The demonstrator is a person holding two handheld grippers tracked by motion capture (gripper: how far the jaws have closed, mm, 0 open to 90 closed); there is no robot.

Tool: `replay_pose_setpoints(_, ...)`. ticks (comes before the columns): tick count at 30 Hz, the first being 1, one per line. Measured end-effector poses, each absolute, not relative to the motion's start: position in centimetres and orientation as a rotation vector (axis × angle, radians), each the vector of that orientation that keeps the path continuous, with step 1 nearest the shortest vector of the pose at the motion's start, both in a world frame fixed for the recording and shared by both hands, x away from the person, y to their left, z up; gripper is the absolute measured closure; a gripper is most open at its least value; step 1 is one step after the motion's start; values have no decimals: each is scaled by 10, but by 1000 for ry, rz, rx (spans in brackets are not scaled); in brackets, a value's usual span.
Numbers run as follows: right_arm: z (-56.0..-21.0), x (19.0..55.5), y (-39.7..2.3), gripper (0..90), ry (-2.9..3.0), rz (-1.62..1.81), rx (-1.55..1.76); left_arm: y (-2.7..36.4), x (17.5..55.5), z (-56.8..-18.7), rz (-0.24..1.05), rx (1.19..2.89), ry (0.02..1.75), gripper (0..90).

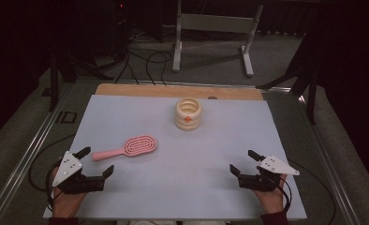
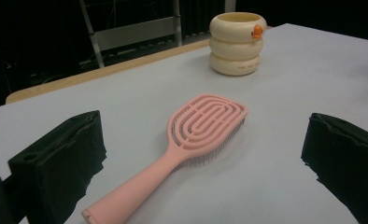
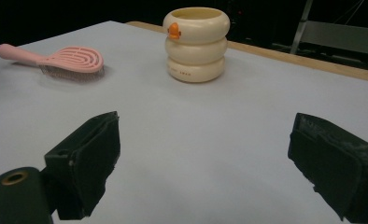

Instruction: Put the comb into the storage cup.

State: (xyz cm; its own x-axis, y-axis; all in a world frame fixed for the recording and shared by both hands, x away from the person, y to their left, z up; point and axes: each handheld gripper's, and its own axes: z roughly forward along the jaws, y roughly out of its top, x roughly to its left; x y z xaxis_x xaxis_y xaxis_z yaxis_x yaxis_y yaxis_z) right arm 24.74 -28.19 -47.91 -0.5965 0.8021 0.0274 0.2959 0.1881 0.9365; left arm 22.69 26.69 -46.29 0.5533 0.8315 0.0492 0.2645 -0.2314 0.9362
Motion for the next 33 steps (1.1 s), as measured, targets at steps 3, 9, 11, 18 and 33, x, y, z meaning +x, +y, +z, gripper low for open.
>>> replay_pose_setpoints(3, -481, 248, -281, 93, 2000, 1405, 1030, 267, 227, -463, 695, 1774, 918, 1)
replay_pose_setpoints(9, -483, 248, -281, 93, 2005, 1402, 1036, 269, 226, -459, 699, 1764, 938, 0)
replay_pose_setpoints(11, -483, 248, -281, 93, 2005, 1401, 1043, 269, 226, -457, 707, 1774, 942, 1)
replay_pose_setpoints(18, -483, 249, -285, 93, 1985, 1405, 1052, 272, 231, -450, 714, 1775, 945, 1)
replay_pose_setpoints(33, -485, 249, -286, 93, 1973, 1399, 1063, 273, 243, -450, 724, 1780, 957, 1)
